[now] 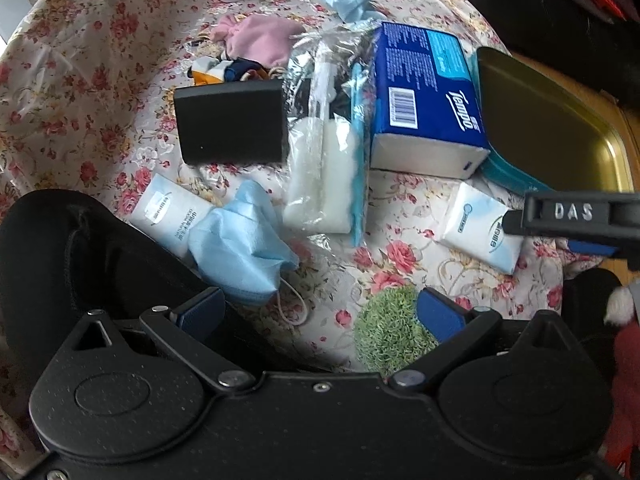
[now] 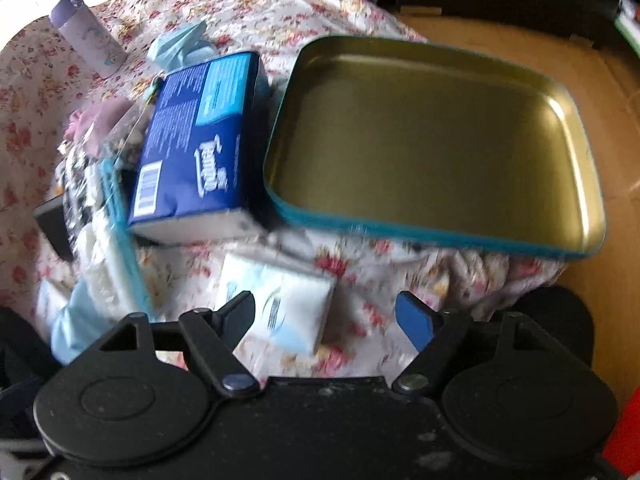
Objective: Organize soft objects
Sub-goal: 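Grasp the green knitted ball with the left tool while the right tool grasps a white tissue pack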
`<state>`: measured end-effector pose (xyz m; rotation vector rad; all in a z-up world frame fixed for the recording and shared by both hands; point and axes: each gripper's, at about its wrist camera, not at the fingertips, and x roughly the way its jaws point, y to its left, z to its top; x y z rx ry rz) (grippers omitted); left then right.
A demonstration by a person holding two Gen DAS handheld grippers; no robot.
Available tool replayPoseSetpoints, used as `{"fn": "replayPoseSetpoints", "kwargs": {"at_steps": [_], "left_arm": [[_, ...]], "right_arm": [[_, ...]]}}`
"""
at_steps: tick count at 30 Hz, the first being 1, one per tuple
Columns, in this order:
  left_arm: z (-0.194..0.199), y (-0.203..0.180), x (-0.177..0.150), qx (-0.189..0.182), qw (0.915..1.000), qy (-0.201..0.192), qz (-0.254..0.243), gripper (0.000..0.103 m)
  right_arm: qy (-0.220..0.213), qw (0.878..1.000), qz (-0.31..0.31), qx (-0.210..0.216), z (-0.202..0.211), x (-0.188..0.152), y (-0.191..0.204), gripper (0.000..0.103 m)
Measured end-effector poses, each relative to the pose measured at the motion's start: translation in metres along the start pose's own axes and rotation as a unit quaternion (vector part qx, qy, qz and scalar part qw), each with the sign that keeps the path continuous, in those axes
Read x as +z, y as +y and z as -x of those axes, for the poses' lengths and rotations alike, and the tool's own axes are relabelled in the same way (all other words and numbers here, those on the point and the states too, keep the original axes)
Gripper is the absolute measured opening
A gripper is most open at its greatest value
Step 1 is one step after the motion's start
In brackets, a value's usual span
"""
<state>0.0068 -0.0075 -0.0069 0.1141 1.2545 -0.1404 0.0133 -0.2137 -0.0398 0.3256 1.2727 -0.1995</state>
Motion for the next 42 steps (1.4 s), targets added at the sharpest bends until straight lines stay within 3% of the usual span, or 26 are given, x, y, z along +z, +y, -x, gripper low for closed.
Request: {"fn": "replayPoseSetpoints", "kwargs": {"at_steps": [5, 13, 15, 17, 20, 23, 27, 33, 38, 42], "left_arm": [[0.001, 0.000, -0.002, 0.003, 1.0000, 0.000, -0.001, 0.099], [-0.003, -0.004, -0.004, 0.008, 0.9999, 0.010, -0.009, 0.099], [-0.002, -0.008, -0.007, 0.011, 0.9998, 0.010, -0.014, 0.099], [0.000, -0.011, -0.008, 0.007, 0.9997, 0.009, -0.020, 0.099], [0.000, -0.017, -0.011, 0.001, 0.9994, 0.009, -0.033, 0.099], [-0.001, -0.022, -0.014, -0.012, 0.9989, 0.015, -0.043, 0.099], [-0.006, -0.027, -0.018, -0.026, 0.9979, 0.025, -0.054, 0.099], [-0.025, -0.036, -0.022, -0.038, 0.9958, 0.047, -0.068, 0.099], [-0.041, -0.042, -0.025, -0.032, 0.9956, 0.052, -0.072, 0.098], [-0.053, -0.043, -0.025, -0.016, 0.9958, 0.050, -0.075, 0.097]], "right_arm": [[0.009, 1.000, -0.010, 0.008, -0.003, -0.014, 0.013, 0.093], [0.036, 0.999, -0.004, -0.008, -0.035, -0.016, 0.034, 0.092], [0.045, 0.999, 0.002, -0.011, -0.044, -0.017, 0.036, 0.085], [0.062, 0.998, 0.007, -0.005, -0.051, -0.019, 0.034, 0.054], [0.054, 0.998, 0.017, -0.003, -0.045, -0.020, 0.031, 0.037], [0.061, 0.998, -0.002, 0.021, -0.041, -0.020, 0.017, 0.035], [0.062, 0.998, -0.003, 0.020, -0.041, -0.020, 0.008, 0.035], [0.048, 0.999, -0.005, 0.013, -0.033, -0.022, 0.003, 0.056], [0.027, 0.999, -0.022, 0.010, -0.020, -0.013, -0.002, 0.087], [0.023, 0.999, -0.027, 0.004, -0.018, 0.000, 0.002, 0.090]]}}
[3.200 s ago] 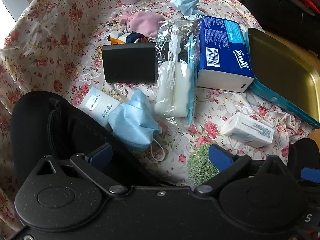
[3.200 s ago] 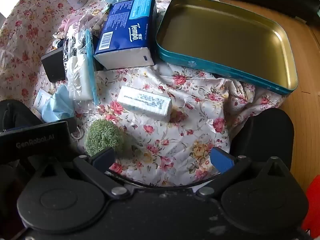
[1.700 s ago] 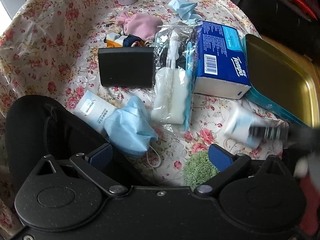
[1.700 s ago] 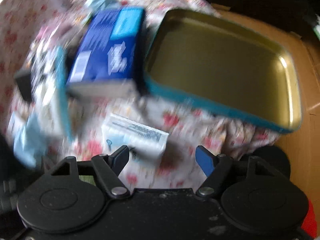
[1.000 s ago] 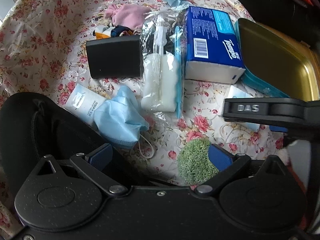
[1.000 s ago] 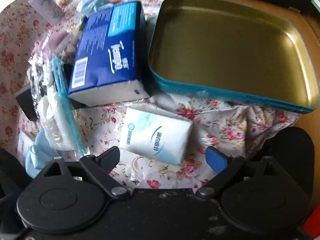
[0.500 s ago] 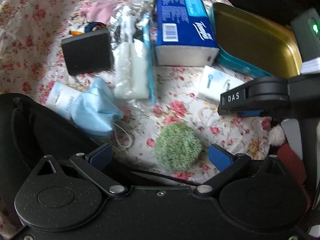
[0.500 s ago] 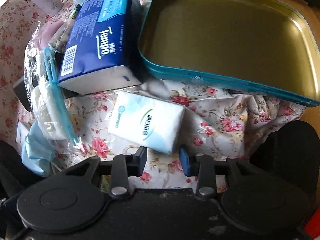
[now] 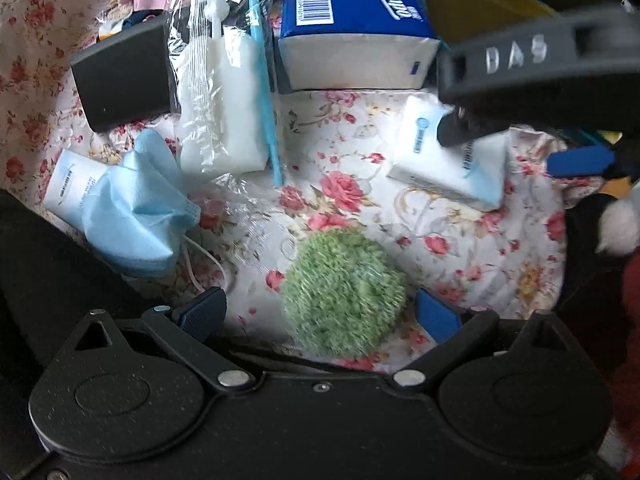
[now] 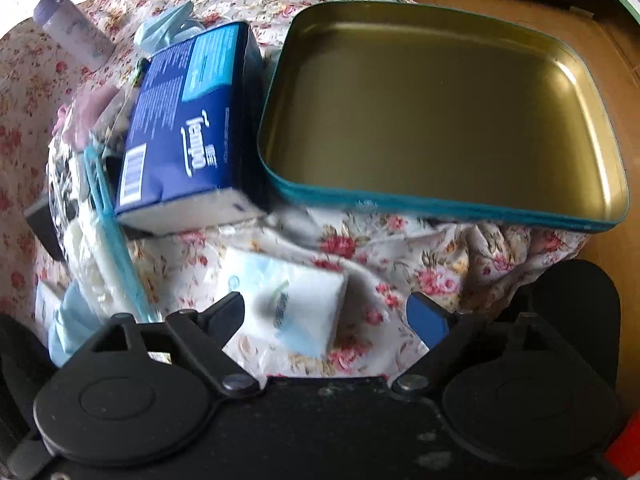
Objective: Organize soft objects
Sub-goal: 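Grasp the green knitted ball with the left tool while the right tool grasps a white tissue pack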
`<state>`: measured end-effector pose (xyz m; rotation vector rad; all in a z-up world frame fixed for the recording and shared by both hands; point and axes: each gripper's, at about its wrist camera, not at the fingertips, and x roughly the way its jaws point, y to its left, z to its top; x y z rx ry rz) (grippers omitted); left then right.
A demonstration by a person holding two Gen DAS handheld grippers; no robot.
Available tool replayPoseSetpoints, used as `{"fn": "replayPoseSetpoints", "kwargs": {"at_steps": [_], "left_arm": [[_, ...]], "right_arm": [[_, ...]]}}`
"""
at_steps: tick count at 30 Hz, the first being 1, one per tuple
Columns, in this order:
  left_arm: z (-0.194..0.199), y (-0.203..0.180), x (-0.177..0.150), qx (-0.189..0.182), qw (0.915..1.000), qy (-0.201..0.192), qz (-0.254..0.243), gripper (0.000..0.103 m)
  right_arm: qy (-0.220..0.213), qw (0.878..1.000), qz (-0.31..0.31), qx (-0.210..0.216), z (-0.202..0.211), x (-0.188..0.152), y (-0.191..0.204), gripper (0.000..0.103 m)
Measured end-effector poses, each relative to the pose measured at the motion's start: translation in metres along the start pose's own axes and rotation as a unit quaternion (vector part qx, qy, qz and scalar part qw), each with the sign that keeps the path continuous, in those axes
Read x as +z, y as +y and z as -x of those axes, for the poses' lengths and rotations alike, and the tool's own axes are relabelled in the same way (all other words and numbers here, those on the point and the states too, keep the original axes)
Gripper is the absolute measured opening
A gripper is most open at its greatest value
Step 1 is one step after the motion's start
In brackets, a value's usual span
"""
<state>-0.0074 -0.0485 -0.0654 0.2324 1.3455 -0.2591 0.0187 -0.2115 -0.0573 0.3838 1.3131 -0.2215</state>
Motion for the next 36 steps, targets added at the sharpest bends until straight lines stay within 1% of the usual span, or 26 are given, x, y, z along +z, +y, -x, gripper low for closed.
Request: {"fn": "replayPoseSetpoints", "kwargs": {"at_steps": [2, 4, 6, 8, 9, 10, 12, 13, 14, 16, 17, 18, 19, 20, 21, 24, 28, 30, 33, 36], "left_arm": [[-0.003, -0.003, 0.001, 0.010, 0.9999, -0.006, -0.005, 0.097], [-0.008, -0.004, 0.003, 0.014, 0.9999, -0.006, -0.007, 0.097], [-0.015, -0.008, 0.005, 0.026, 0.9996, -0.002, -0.013, 0.097], [-0.023, -0.014, 0.008, 0.038, 0.9989, 0.007, -0.029, 0.098], [-0.029, -0.017, 0.008, 0.032, 0.9987, 0.015, -0.037, 0.101], [-0.033, -0.017, 0.009, 0.018, 0.9989, 0.025, -0.036, 0.101], [-0.035, -0.014, 0.011, 0.001, 0.9993, 0.026, -0.028, 0.100], [-0.036, -0.014, 0.012, -0.005, 0.9993, 0.024, -0.026, 0.099], [-0.035, -0.012, 0.012, -0.011, 0.9995, 0.022, -0.022, 0.098], [-0.032, -0.005, 0.014, -0.018, 0.9996, 0.012, -0.017, 0.092], [-0.030, -0.001, 0.015, -0.020, 0.9997, 0.007, -0.016, 0.086], [-0.027, 0.006, 0.015, -0.023, 0.9996, 0.003, -0.015, 0.076], [-0.023, 0.009, 0.015, -0.028, 0.9995, -0.002, -0.015, 0.072], [-0.021, 0.013, 0.014, -0.033, 0.9993, -0.006, -0.013, 0.059], [-0.018, 0.016, 0.013, -0.036, 0.9992, -0.009, -0.012, 0.055], [-0.014, 0.026, 0.016, -0.062, 0.9981, -0.002, -0.003, 0.054], [0.000, 0.021, 0.019, -0.050, 0.9985, -0.016, -0.016, 0.054], [0.019, 0.016, 0.023, -0.052, 0.9980, -0.025, -0.025, 0.054], [0.041, 0.005, 0.039, -0.059, 0.9962, -0.048, -0.042, 0.054], [0.062, -0.012, 0.057, -0.064, 0.9938, -0.069, -0.059, 0.054]], "right_arm": [[0.003, 1.000, 0.005, 0.000, -0.002, 0.006, 0.006, 0.097], [0.008, 1.000, 0.017, -0.003, -0.006, 0.009, 0.015, 0.098], [0.016, 0.999, 0.030, -0.011, -0.012, 0.011, 0.024, 0.099], [0.025, 0.998, 0.045, -0.025, -0.023, 0.013, 0.032, 0.099], [0.029, 0.998, 0.049, -0.030, -0.026, 0.012, 0.034, 0.099], [0.032, 0.998, 0.051, -0.031, -0.030, 0.013, 0.037, 0.098], [0.040, 0.997, 0.052, -0.030, -0.036, 0.015, 0.039, 0.094], [0.043, 0.997, 0.052, -0.029, -0.039, 0.015, 0.039, 0.085], [0.049, 0.997, 0.053, -0.023, -0.041, 0.016, 0.039, 0.080], [0.050, 0.997, 0.051, -0.015, -0.041, 0.016, 0.037, 0.080], [0.050, 0.997, 0.053, -0.015, -0.040, 0.016, 0.037, 0.080], [0.050, 0.997, 0.055, -0.015, -0.039, 0.016, 0.036, 0.080], [0.048, 0.997, 0.055, -0.015, -0.036, 0.014, 0.032, 0.080], [0.044, 0.997, 0.054, -0.011, -0.031, 0.012, 0.028, 0.080], [0.040, 0.998, 0.054, -0.005, -0.026, 0.010, 0.024, 0.080], [0.018, 0.998, 0.054, -0.002, -0.005, 0.008, 0.010, 0.080], [-0.007, 0.999, 0.044, -0.006, 0.017, 0.017, -0.010, 0.080], [-0.016, 0.999, 0.038, -0.013, 0.023, 0.024, -0.022, 0.080], [-0.026, 0.999, 0.026, -0.035, 0.031, 0.036, -0.042, 0.080], [-0.030, 0.997, 0.019, -0.068, 0.033, 0.050, -0.065, 0.080]]}}
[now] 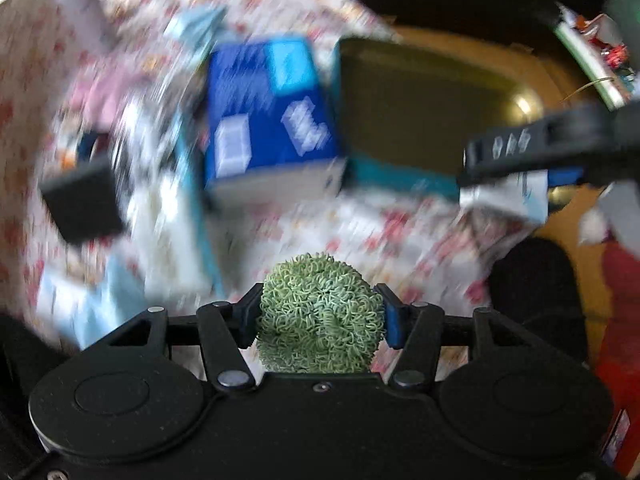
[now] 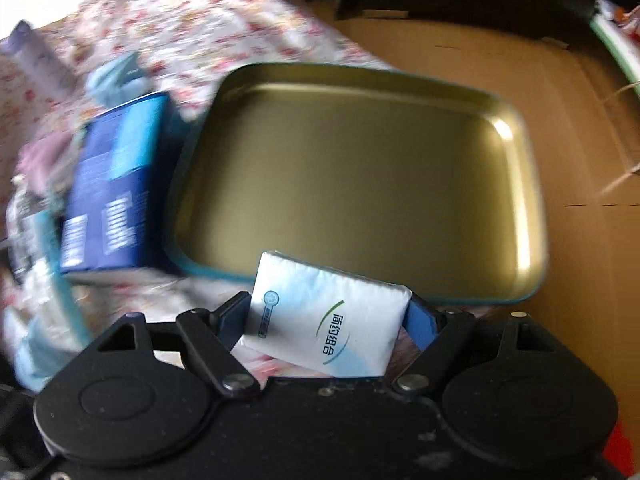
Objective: Organize soft objects
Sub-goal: 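Grasp the green knitted ball with the left tool while the right tool grasps a white tissue pack, then carry both items to the gold tin tray and open both tools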
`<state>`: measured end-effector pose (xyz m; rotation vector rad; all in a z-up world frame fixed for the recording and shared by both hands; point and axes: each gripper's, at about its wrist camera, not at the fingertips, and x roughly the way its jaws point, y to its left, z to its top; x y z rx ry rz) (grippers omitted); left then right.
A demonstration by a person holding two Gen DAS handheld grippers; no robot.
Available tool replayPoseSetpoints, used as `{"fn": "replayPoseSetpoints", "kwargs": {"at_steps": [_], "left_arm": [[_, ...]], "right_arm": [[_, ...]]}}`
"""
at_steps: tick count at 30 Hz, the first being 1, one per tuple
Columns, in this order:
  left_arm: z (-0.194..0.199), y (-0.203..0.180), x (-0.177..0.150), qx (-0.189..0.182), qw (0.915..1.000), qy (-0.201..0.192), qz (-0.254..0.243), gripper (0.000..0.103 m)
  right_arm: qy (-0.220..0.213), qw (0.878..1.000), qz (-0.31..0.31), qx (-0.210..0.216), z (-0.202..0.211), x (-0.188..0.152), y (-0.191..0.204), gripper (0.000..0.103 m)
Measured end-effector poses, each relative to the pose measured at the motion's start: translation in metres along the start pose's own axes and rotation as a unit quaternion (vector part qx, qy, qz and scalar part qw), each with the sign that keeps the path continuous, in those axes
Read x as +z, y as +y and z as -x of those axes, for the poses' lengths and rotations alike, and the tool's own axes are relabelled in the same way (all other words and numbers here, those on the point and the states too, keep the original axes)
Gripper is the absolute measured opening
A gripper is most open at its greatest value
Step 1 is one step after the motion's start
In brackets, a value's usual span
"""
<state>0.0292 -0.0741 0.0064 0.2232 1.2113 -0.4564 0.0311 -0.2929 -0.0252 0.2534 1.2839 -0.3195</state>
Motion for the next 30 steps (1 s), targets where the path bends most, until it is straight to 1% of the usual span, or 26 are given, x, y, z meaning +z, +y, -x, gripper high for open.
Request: {"fn": "replayPoseSetpoints", "kwargs": {"at_steps": [3, 6, 10, 16, 19, 21, 22, 30], "left_arm": [[0.002, -0.020, 0.029, 0.001, 0.9996, -0.021, -0.019, 0.054], [-0.010, -0.038, 0.051, 0.015, 0.9985, -0.040, -0.035, 0.054], [-0.025, -0.049, 0.082, 0.017, 0.9988, -0.033, -0.032, 0.054], [-0.053, -0.069, 0.114, 0.021, 0.9994, -0.013, -0.026, 0.056], [-0.058, -0.072, 0.120, 0.019, 0.9997, -0.005, -0.018, 0.060], [-0.059, -0.073, 0.122, 0.021, 0.9996, -0.009, -0.015, 0.076], [-0.059, -0.073, 0.123, 0.023, 0.9996, -0.011, -0.013, 0.078], [-0.051, -0.064, 0.119, 0.030, 0.9994, -0.016, 0.000, 0.079]], "right_arm": [[0.000, 0.999, -0.005, -0.033, -0.008, 0.012, -0.020, 0.080], [0.007, 0.999, -0.018, -0.042, -0.014, 0.024, -0.040, 0.080], [0.012, 0.999, -0.027, -0.037, -0.020, 0.032, -0.056, 0.080], [0.016, 0.999, -0.031, -0.028, -0.033, 0.041, -0.049, 0.080], [0.016, 0.999, -0.034, -0.021, -0.033, 0.040, -0.049, 0.081], [0.013, 0.999, -0.038, -0.019, -0.034, 0.041, -0.049, 0.087], [0.012, 0.999, -0.040, -0.018, -0.035, 0.042, -0.049, 0.088], [0.014, 0.999, -0.044, -0.013, -0.033, 0.039, -0.044, 0.090]]}}
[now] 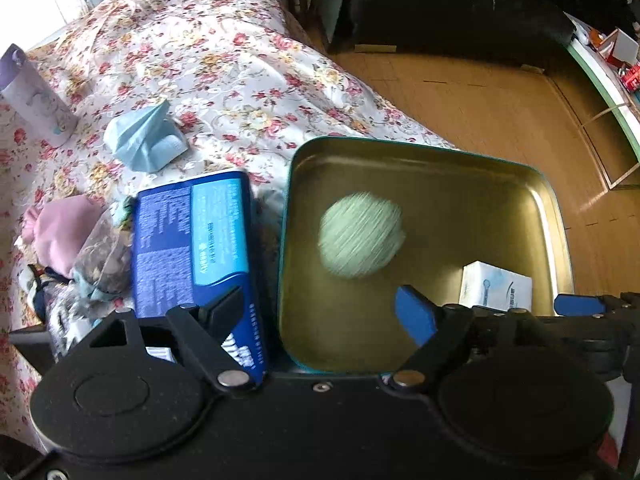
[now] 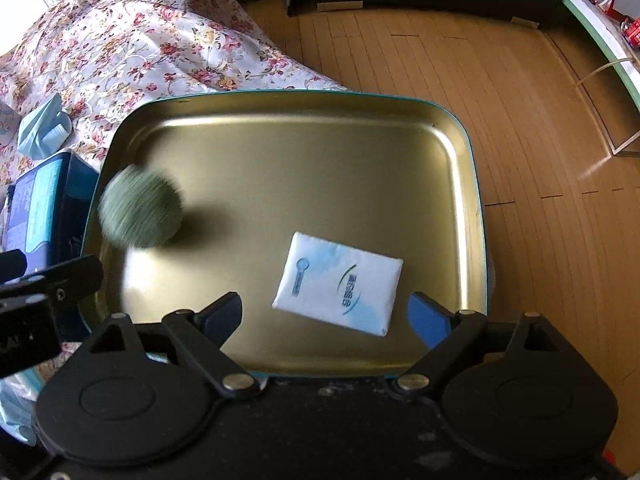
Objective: Organize soft objects
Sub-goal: 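Carry both items to the gold tin tray and open both tools, then move both tools back over the remaining items on the bed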
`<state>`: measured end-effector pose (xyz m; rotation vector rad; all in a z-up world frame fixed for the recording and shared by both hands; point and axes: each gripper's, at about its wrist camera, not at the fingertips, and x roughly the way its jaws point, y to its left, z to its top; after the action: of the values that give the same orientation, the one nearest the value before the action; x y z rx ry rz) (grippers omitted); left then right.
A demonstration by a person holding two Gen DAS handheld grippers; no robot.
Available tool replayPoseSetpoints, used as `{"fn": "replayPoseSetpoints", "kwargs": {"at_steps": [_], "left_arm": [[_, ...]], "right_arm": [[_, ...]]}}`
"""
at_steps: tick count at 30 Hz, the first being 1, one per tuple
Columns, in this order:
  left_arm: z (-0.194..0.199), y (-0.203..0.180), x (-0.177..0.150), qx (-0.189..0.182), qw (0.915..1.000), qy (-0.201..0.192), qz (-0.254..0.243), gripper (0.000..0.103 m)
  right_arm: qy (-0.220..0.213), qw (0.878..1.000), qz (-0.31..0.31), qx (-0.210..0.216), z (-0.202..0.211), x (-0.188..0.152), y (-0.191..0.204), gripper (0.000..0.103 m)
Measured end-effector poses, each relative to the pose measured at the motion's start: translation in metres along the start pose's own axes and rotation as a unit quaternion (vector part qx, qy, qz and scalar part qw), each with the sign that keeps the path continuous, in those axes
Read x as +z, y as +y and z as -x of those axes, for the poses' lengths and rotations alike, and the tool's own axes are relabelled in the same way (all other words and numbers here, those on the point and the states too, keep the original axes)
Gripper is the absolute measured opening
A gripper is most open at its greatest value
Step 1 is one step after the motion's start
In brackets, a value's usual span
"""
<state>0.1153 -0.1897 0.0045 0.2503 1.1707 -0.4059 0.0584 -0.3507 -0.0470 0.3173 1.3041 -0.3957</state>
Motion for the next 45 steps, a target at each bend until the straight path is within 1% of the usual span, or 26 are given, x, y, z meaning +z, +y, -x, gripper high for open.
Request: {"fn": "replayPoseSetpoints", "kwargs": {"at_steps": [7, 14, 18, 21, 23, 26, 28, 30, 34, 37, 40, 45], "left_arm": [[0.025, 0.021, -0.015, 0.011, 0.9996, -0.023, 0.014, 0.081], [0.053, 0.059, -0.040, 0.033, 0.9974, -0.050, 0.040, 0.083], [0.064, 0.091, -0.057, 0.047, 0.9950, -0.055, 0.068, 0.083], [0.069, 0.115, -0.069, 0.063, 0.9922, -0.061, 0.089, 0.083], [0.074, 0.133, -0.077, 0.072, 0.9896, -0.065, 0.106, 0.083], [0.079, 0.160, -0.087, 0.086, 0.9849, -0.071, 0.132, 0.083], [0.081, 0.177, -0.092, 0.096, 0.9817, -0.070, 0.149, 0.086], [0.083, 0.195, -0.097, 0.107, 0.9781, -0.069, 0.165, 0.096], [0.085, 0.229, -0.104, 0.119, 0.9710, -0.072, 0.194, 0.096], [0.085, 0.252, -0.108, 0.126, 0.9672, -0.072, 0.209, 0.096], [0.083, 0.268, -0.110, 0.131, 0.9652, -0.071, 0.215, 0.096], [0.066, 0.282, -0.110, 0.120, 0.9682, -0.058, 0.212, 0.096]], "right_arm": [[-0.006, 1.000, 0.014, 0.006, 0.017, -0.011, 0.013, 0.091], [-0.014, 0.999, 0.040, 0.018, 0.040, -0.029, 0.041, 0.094], [-0.020, 0.997, 0.066, 0.024, 0.055, -0.044, 0.068, 0.096], [-0.023, 0.995, 0.091, 0.036, 0.064, -0.057, 0.091, 0.098], [-0.023, 0.993, 0.106, 0.043, 0.069, -0.066, 0.107, 0.101], [-0.021, 0.990, 0.131, 0.056, 0.075, -0.079, 0.134, 0.101], [-0.022, 0.987, 0.145, 0.064, 0.078, -0.087, 0.151, 0.102], [-0.025, 0.984, 0.162, 0.068, 0.082, -0.095, 0.168, 0.102], [-0.044, 0.977, 0.194, 0.075, 0.094, -0.113, 0.198, 0.102], [-0.057, 0.972, 0.211, 0.090, 0.100, -0.122, 0.215, 0.102], [-0.055, 0.969, 0.222, 0.099, 0.100, -0.127, 0.230, 0.102], [-0.039, 0.969, 0.226, 0.093, 0.089, -0.122, 0.241, 0.103]]}}
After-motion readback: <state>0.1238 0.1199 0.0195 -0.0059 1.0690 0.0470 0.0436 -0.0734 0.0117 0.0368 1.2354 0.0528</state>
